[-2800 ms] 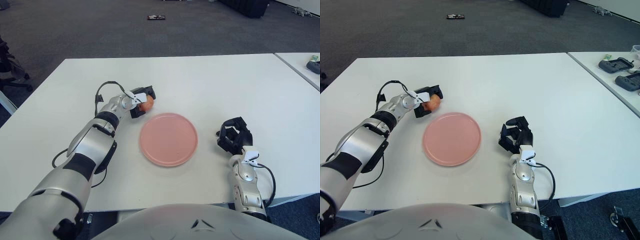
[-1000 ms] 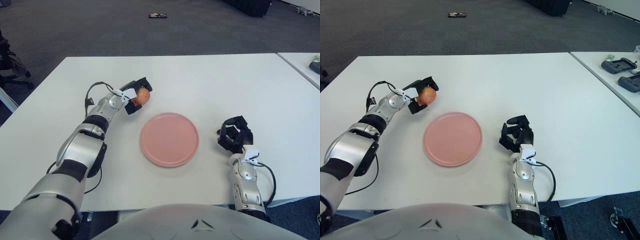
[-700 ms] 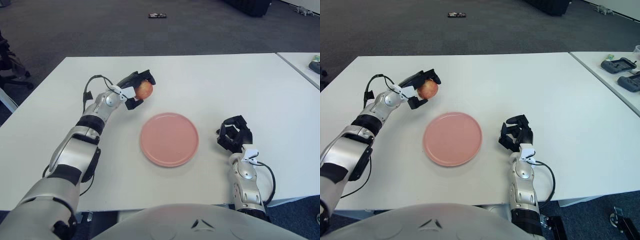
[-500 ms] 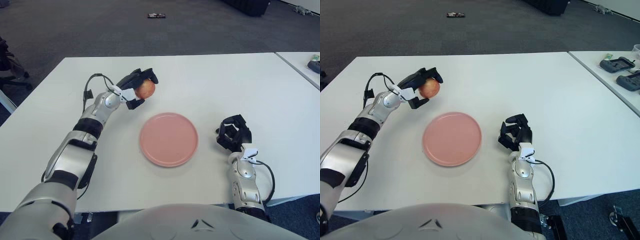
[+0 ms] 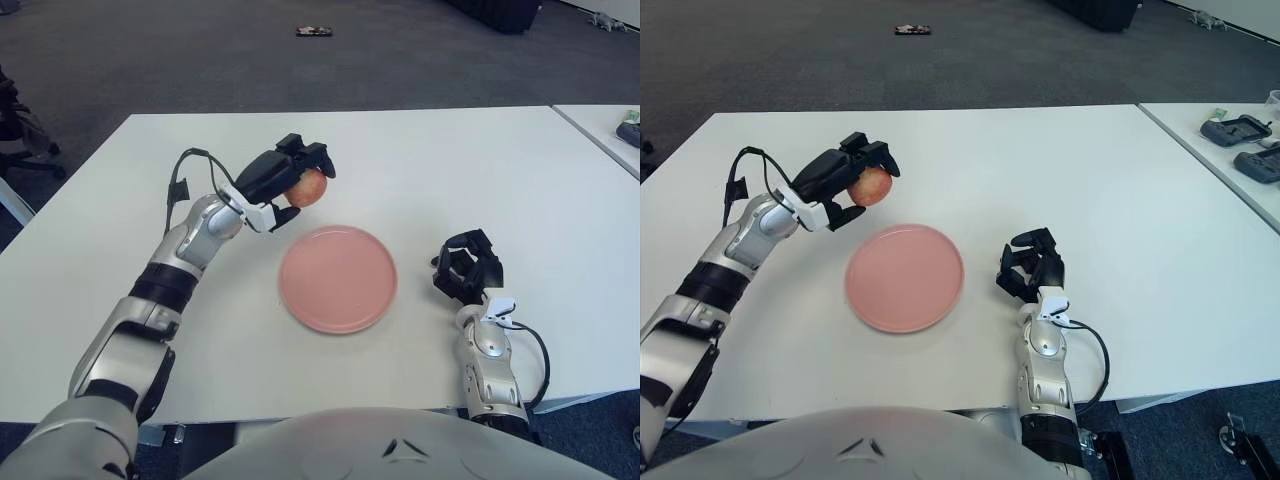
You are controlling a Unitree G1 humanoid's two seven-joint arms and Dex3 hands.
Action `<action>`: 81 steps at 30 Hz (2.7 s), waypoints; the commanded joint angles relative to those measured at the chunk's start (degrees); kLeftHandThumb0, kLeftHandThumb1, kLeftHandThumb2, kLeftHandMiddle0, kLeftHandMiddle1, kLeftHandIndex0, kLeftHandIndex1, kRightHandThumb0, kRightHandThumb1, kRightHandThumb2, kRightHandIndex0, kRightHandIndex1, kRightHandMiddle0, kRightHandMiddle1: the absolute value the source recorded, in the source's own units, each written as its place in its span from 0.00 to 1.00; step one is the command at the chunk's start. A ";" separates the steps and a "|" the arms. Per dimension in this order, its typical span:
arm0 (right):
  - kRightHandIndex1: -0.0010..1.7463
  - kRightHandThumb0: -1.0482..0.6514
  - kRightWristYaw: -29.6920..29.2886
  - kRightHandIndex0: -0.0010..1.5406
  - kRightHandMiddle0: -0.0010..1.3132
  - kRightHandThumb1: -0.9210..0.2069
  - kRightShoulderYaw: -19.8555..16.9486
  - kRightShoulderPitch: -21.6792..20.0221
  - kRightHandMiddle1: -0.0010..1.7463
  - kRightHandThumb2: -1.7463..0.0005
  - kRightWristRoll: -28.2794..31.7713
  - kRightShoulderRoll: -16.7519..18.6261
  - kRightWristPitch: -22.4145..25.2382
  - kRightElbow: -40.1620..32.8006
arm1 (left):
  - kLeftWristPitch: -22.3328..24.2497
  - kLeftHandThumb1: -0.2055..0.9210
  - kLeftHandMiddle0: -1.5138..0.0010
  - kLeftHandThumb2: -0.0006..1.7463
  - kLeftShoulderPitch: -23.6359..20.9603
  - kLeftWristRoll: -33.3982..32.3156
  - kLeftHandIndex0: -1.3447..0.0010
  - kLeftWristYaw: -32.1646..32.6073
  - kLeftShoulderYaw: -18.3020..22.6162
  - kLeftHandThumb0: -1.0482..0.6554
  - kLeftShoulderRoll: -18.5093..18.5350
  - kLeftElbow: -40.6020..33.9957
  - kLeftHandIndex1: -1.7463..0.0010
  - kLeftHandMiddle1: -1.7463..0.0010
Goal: Put the apple into the plate.
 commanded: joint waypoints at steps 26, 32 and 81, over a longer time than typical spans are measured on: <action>0.85 0.37 -0.27 0.41 0.34 0.35 0.56 0.22 1.00 0.39 -0.19 -0.15 -0.28 0.32 | -8.07 0.16 0.40 0.97 7.02 11.79 0.53 -2.96 -11.40 0.61 -1.97 0.40 0.00 0.03; 0.84 0.37 -0.46 0.40 0.34 0.36 0.64 0.67 1.00 0.39 -0.05 0.16 1.47 -0.85 | -12.16 0.18 0.41 0.96 7.43 18.51 0.55 4.81 -12.86 0.61 -1.68 3.97 0.00 0.04; 0.84 0.38 0.48 0.39 0.32 0.32 -0.06 0.32 1.00 0.41 1.28 -0.01 2.90 -0.66 | -18.88 0.92 0.98 0.44 -1.19 14.30 0.98 8.48 -16.55 0.16 0.11 12.26 0.54 0.65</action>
